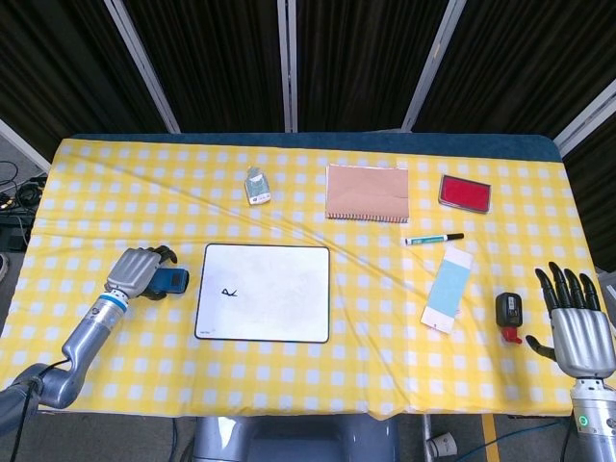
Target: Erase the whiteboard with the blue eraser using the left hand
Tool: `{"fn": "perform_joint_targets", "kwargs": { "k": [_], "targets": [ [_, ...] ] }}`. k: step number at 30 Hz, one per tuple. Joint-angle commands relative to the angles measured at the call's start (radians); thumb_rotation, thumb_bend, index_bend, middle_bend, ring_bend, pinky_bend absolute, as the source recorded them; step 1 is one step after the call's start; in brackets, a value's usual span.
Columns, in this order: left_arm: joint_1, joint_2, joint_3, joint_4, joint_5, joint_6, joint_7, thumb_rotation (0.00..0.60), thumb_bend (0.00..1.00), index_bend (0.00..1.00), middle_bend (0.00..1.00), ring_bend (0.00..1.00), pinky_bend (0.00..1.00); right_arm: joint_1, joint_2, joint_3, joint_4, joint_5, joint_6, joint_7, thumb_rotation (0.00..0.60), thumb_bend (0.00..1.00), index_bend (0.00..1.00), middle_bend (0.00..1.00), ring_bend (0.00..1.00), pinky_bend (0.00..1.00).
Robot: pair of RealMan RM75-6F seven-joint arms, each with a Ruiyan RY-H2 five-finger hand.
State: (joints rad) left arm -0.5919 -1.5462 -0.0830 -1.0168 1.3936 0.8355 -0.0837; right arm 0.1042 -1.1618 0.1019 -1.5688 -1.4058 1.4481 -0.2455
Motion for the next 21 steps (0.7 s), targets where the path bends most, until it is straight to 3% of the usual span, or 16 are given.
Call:
{"fn": "perform_joint_targets", "kwargs": {
  "k": [1, 5, 13, 21],
  "targets": [
    [-0.002, 0.002, 0.000, -0.004, -0.001, 0.004, 0.000, 0.600, 0.11, 0.48, 0.39, 0.47, 0.52, 0.001, 0.000, 0.001, 0.000, 0.002, -0.002, 0.000, 0.600, 0.00, 0.00, 0.00, 0.00, 0.00],
    [-0.001, 0.021, 0.000, -0.037, 0.007, 0.029, -0.007, 0.600, 0.15, 0.52, 0.42, 0.50, 0.53, 0.002, 0.000, 0.000, 0.001, 0.004, -0.006, 0.002, 0.600, 0.00, 0.00, 0.00, 0.00, 0.00],
    [-0.029, 0.085, -0.013, -0.227, 0.030, 0.049, -0.017, 0.600, 0.15, 0.53, 0.43, 0.50, 0.54, 0.005, -0.001, -0.002, -0.003, 0.007, -0.010, -0.002, 0.600, 0.00, 0.00, 0.00, 0.00, 0.00],
    [-0.115, 0.031, -0.054, -0.265, -0.002, -0.016, 0.051, 0.600, 0.15, 0.54, 0.43, 0.50, 0.54, 0.010, -0.001, 0.005, -0.003, 0.025, -0.022, -0.002, 0.600, 0.00, 0.00, 0.00, 0.00, 0.00]
  ]
}}
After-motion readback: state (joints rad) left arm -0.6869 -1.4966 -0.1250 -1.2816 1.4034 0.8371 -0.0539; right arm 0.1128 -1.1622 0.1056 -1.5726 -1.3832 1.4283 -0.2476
